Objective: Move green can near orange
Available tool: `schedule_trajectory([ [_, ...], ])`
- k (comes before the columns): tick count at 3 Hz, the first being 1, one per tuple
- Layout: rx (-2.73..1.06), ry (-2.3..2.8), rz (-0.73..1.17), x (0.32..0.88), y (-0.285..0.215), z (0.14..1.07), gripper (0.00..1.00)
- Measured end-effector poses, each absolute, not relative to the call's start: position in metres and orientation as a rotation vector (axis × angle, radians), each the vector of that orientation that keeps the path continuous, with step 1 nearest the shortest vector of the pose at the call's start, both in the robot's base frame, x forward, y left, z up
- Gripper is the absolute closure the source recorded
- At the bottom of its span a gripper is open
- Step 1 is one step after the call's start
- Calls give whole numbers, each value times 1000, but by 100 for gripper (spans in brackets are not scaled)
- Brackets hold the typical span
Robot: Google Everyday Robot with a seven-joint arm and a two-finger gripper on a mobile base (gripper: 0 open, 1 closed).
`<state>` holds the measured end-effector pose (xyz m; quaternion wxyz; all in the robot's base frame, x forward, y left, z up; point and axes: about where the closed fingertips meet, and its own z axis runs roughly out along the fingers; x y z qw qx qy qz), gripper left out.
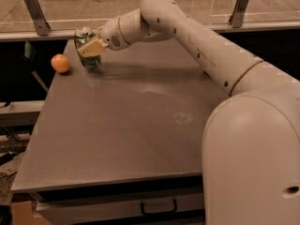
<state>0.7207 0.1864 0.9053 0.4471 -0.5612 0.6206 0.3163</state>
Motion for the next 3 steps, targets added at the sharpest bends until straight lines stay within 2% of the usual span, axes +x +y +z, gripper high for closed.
schedule_trajectory([
  [1, -1402, 1541, 791, 725, 198, 900, 84],
  [3, -1408, 1547, 797, 730, 210, 895, 37],
])
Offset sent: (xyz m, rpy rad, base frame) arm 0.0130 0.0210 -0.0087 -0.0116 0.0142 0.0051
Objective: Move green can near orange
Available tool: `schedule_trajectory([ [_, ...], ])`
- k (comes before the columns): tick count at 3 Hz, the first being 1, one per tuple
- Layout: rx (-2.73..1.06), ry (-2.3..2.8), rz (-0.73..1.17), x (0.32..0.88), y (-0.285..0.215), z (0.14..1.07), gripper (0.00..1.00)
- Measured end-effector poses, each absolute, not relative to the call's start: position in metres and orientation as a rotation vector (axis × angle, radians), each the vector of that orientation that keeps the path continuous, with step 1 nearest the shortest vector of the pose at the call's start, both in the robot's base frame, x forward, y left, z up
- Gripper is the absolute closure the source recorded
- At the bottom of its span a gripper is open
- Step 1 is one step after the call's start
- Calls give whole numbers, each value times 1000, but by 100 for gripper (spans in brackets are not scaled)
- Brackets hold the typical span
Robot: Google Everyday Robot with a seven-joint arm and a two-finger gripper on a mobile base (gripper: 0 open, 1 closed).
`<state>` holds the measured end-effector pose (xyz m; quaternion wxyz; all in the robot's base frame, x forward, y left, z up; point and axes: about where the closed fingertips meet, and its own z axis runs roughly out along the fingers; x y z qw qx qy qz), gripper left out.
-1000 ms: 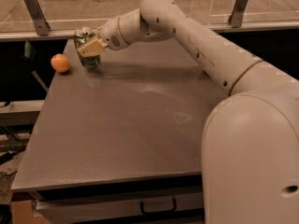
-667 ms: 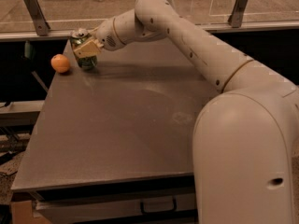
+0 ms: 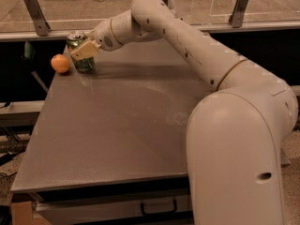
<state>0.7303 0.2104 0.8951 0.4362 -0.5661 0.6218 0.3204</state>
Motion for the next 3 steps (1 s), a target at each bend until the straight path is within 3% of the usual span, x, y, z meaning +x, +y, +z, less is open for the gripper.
schedule_trajectory([
  [1, -1405, 1552, 801, 731, 212, 892, 14],
  [2, -1389, 1547, 801, 731, 209, 893, 0],
  [3, -1348, 1512, 753, 726, 183, 910, 0],
])
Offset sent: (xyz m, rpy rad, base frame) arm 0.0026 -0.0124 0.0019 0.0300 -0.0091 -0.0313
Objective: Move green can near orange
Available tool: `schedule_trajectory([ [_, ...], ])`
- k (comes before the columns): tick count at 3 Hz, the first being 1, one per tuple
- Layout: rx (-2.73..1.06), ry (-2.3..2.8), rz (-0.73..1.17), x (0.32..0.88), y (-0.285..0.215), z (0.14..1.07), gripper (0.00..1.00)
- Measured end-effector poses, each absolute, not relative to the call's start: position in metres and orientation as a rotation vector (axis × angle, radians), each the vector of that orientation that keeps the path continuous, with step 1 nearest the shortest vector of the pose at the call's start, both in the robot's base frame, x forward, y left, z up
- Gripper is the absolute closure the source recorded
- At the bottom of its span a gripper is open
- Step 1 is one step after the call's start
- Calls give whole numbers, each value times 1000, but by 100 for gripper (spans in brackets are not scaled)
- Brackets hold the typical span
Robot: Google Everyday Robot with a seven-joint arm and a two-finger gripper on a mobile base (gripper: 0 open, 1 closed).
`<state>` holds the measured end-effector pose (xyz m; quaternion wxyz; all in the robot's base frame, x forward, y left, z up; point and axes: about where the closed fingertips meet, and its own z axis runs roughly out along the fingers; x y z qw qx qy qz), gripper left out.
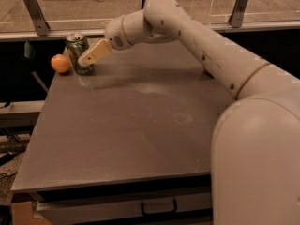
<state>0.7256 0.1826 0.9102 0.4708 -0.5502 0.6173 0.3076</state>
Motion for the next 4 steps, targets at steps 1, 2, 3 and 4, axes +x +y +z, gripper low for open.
schedule_trajectory([
  [1, -1295, 1438, 640, 699, 132, 953, 0],
  [2, -1261, 1277, 542, 618, 98, 1022, 0],
  [3, -1249, 1144, 588, 549, 102, 1058, 0],
  [4, -1202, 1076, 582, 530, 88, 1085, 0],
])
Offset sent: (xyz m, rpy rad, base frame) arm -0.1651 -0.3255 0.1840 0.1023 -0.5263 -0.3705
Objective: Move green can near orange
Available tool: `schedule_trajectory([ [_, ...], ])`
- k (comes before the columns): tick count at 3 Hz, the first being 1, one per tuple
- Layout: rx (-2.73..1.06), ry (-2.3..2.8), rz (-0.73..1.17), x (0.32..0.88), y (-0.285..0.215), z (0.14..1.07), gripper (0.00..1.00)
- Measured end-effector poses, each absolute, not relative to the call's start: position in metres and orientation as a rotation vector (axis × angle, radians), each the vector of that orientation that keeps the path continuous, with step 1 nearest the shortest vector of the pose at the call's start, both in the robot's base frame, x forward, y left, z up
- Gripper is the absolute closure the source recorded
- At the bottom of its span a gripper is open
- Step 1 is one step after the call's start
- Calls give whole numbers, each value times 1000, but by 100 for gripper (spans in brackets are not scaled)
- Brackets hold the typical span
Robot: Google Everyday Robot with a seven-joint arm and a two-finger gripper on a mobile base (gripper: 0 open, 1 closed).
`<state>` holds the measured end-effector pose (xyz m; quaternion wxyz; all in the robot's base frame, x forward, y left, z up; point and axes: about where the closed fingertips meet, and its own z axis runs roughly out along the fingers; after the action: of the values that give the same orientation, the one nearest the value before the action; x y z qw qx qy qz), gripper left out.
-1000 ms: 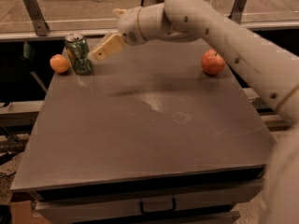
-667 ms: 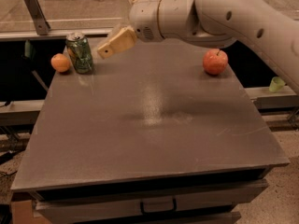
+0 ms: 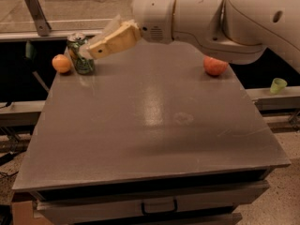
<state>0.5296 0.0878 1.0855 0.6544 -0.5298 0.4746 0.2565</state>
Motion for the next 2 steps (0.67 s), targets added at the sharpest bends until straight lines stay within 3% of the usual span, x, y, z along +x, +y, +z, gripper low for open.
schedule_trajectory([
  [2, -1193, 1056, 577, 527, 88, 1087, 0],
])
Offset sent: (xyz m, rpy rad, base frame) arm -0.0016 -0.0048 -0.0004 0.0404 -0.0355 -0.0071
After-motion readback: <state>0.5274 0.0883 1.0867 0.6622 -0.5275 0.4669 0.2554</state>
